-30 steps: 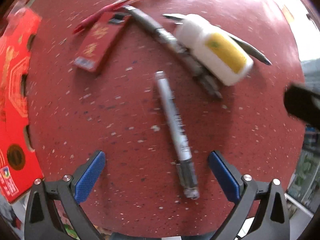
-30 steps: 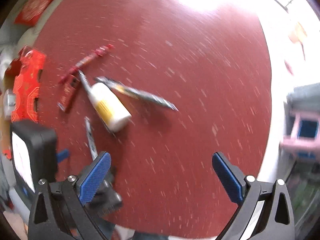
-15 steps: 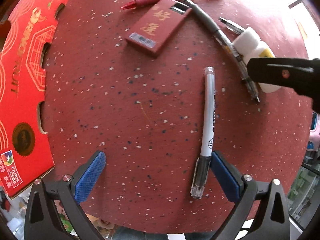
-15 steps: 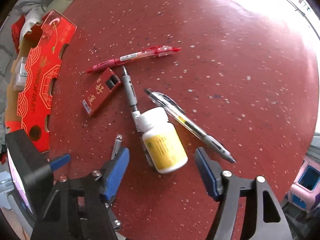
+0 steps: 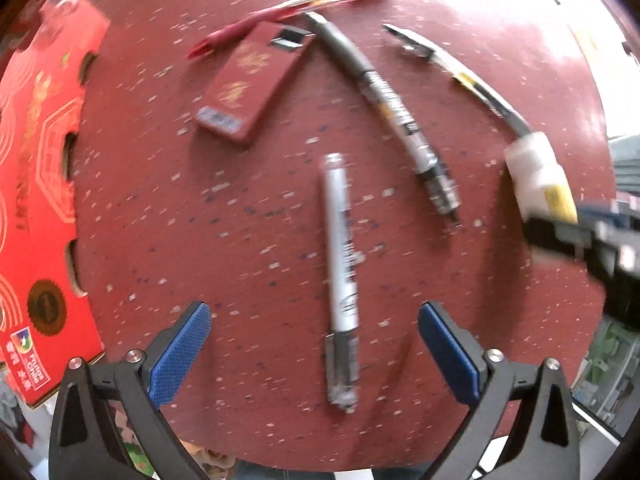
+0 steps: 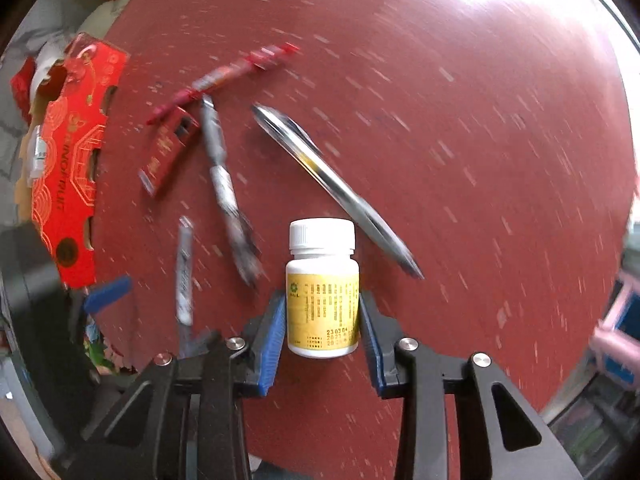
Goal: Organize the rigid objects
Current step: 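Grasp the white pill bottle with the right tool, then grasp the silver pen with the left tool while the right tool releases the bottle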
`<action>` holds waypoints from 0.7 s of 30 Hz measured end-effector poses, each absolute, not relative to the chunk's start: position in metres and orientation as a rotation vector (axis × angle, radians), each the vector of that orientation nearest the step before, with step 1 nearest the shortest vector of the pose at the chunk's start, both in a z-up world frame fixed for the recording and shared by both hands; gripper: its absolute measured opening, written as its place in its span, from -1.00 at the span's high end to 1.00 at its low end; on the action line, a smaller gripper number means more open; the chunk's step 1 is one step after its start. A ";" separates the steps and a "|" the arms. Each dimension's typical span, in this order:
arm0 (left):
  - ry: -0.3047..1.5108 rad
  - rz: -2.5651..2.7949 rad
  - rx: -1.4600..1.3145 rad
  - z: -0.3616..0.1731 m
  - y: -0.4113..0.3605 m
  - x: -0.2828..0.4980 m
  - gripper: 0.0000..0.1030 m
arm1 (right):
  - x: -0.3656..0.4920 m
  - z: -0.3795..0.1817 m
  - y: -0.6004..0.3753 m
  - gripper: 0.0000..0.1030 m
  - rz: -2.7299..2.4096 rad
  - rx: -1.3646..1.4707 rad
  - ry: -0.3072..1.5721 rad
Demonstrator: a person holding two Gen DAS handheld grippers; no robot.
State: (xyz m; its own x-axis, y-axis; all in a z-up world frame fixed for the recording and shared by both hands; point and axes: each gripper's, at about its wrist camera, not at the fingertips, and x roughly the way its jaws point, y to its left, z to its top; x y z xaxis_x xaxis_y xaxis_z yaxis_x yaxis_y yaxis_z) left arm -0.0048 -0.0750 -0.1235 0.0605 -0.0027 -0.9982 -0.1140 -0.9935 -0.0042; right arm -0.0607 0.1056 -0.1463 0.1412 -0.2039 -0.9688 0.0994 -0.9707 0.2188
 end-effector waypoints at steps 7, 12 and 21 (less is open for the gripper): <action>0.135 2.092 -2.216 -0.123 -0.063 -0.006 -1.00 | -0.034 -0.162 0.125 0.28 -1.925 2.270 -0.179; 0.088 2.061 -2.296 -0.134 -0.051 -0.019 -1.00 | -0.043 -0.158 0.115 0.28 -1.927 2.267 -0.125; 0.217 2.039 -2.223 -0.121 -0.026 -0.034 0.54 | -0.047 -0.140 0.116 0.28 -1.959 2.264 -0.141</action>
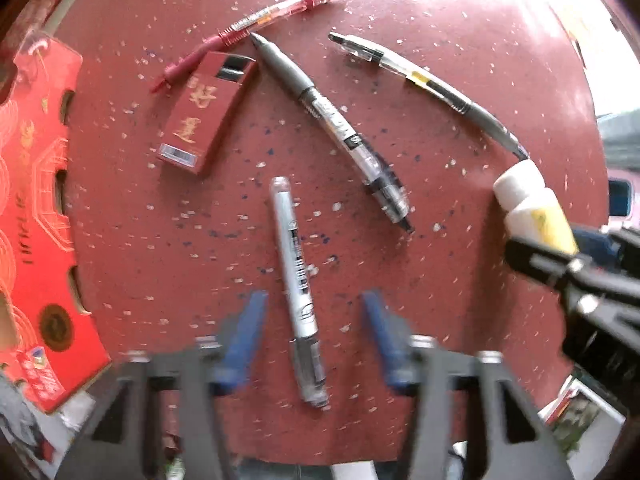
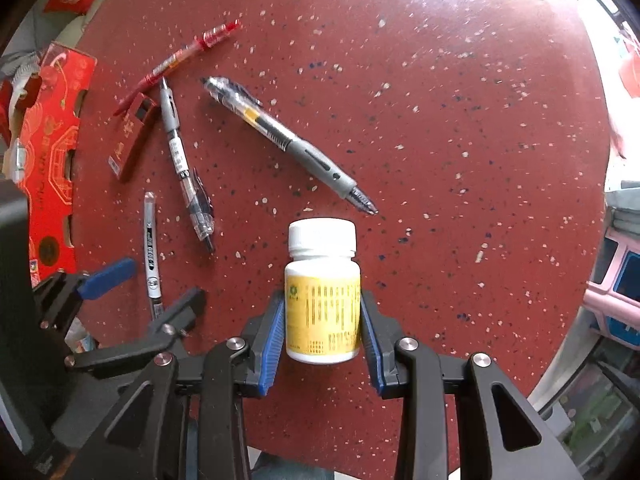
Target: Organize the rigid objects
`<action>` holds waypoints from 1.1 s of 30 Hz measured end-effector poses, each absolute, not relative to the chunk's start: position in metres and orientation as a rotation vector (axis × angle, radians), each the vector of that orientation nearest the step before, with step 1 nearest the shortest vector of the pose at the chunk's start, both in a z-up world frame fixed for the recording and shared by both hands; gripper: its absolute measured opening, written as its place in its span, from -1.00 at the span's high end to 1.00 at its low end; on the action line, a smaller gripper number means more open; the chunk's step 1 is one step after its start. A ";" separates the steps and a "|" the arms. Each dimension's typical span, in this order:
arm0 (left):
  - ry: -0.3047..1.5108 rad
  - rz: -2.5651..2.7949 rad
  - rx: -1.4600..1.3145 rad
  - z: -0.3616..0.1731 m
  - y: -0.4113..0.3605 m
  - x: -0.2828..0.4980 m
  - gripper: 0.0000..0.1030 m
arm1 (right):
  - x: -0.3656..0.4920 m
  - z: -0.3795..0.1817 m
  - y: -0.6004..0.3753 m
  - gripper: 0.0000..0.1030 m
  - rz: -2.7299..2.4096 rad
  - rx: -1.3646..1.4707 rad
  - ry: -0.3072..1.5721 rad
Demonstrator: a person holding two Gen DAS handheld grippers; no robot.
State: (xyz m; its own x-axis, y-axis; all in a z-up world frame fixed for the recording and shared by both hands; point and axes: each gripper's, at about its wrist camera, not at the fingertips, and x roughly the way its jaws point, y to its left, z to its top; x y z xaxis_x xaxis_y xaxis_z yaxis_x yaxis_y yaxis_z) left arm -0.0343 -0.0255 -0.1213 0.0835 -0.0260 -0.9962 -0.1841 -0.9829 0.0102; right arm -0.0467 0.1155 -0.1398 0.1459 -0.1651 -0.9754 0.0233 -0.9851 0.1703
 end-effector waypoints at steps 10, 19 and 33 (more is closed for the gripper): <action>0.200 1.947 -2.170 -0.099 -0.067 -0.031 0.79 | -0.036 -0.098 0.126 0.28 -2.027 2.213 -0.221; 0.206 1.960 -2.132 -0.082 -0.085 -0.035 0.79 | -0.015 -0.098 0.124 0.20 -2.057 2.233 -0.277; 0.181 1.932 -2.181 -0.097 -0.073 -0.055 0.79 | -0.042 -0.146 0.117 0.14 -2.066 2.343 -0.096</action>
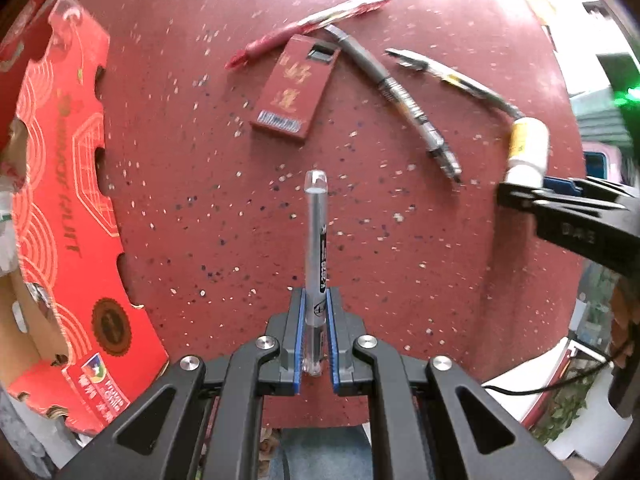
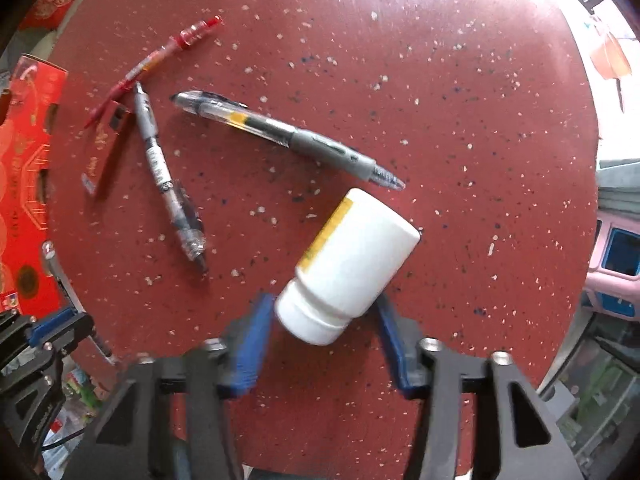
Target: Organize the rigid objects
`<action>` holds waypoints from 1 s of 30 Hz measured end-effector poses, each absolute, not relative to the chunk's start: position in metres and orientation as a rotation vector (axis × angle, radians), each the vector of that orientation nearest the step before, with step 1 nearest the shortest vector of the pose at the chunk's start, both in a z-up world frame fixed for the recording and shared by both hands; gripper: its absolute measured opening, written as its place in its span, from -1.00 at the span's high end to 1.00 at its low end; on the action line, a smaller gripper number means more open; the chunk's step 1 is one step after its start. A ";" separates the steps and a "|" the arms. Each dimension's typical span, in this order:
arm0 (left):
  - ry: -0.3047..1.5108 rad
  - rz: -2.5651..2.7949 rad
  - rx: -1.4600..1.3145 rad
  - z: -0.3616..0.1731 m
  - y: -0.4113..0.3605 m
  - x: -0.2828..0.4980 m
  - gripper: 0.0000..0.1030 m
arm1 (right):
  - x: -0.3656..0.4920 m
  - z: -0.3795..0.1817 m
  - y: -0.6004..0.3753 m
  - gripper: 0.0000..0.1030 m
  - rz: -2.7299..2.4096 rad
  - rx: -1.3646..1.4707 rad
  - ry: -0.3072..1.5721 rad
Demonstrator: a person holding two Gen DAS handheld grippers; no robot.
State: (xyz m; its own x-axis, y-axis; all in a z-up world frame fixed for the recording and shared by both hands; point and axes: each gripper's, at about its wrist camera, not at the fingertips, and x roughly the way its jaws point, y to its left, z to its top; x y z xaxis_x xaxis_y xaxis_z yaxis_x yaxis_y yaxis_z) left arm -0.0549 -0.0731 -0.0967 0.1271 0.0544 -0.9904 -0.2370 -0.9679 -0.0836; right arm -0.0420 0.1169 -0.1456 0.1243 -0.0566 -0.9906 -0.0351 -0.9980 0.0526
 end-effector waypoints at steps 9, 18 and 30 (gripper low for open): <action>0.148 1.996 -2.216 -0.114 -0.085 -0.049 0.37 | -0.027 -0.135 0.125 0.84 -2.019 2.316 -0.180; 0.198 2.078 -2.161 -0.102 -0.088 -0.047 -0.43 | -0.001 -0.108 0.168 -0.65 -2.137 2.199 -0.268; 0.287 2.077 -2.179 -0.132 -0.068 -0.021 -0.45 | -0.024 -0.131 0.200 -0.64 -2.065 2.386 -0.874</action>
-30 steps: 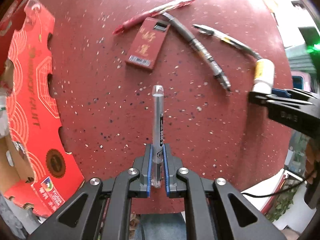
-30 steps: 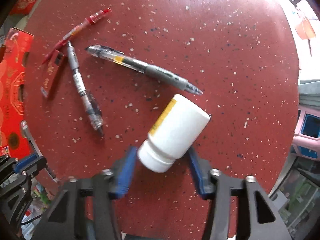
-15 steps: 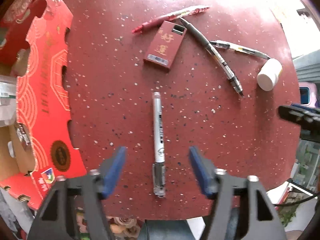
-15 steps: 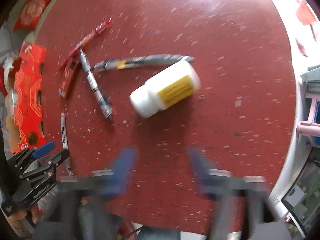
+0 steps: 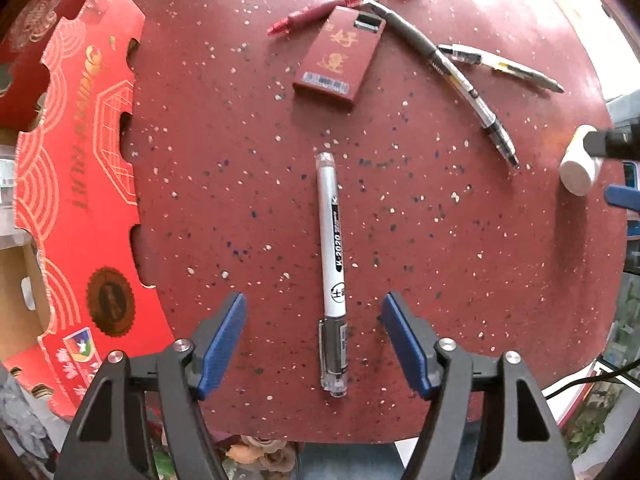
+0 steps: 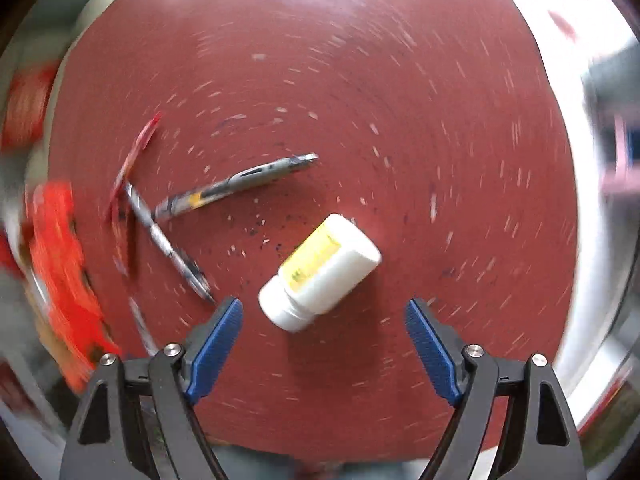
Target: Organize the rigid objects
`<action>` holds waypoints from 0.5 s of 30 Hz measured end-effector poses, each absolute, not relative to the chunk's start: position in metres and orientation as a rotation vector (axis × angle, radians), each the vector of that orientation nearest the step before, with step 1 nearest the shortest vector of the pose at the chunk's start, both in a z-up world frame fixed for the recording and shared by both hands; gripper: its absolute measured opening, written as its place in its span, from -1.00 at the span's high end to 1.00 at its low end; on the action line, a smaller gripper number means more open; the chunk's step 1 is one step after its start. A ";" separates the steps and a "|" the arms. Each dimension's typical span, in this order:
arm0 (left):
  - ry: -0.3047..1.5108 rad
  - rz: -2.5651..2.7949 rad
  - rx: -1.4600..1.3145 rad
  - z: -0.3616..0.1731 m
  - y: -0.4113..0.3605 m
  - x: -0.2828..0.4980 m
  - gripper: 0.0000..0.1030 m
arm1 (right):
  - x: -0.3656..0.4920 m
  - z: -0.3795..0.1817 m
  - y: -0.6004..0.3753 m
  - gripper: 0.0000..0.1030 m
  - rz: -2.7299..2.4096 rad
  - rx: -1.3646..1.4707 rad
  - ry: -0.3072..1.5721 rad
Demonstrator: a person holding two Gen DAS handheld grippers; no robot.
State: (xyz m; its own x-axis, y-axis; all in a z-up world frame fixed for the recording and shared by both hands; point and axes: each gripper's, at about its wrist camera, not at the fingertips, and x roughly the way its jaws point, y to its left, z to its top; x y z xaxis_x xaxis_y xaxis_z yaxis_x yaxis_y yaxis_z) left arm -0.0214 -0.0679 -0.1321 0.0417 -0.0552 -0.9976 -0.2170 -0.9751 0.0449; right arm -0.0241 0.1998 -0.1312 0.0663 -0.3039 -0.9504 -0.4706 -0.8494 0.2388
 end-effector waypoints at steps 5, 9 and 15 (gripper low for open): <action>0.279 2.097 -2.144 -0.140 -0.060 -0.014 -0.53 | -0.018 -0.149 0.214 -0.45 1.725 -2.099 1.013; 0.225 2.072 -2.151 -0.142 -0.042 -0.017 -0.37 | -0.031 -0.151 0.208 -0.19 1.706 -2.082 0.940; 0.117 1.947 -2.150 -0.134 -0.042 -0.019 0.80 | -0.033 -0.149 0.194 0.29 1.766 -2.189 0.719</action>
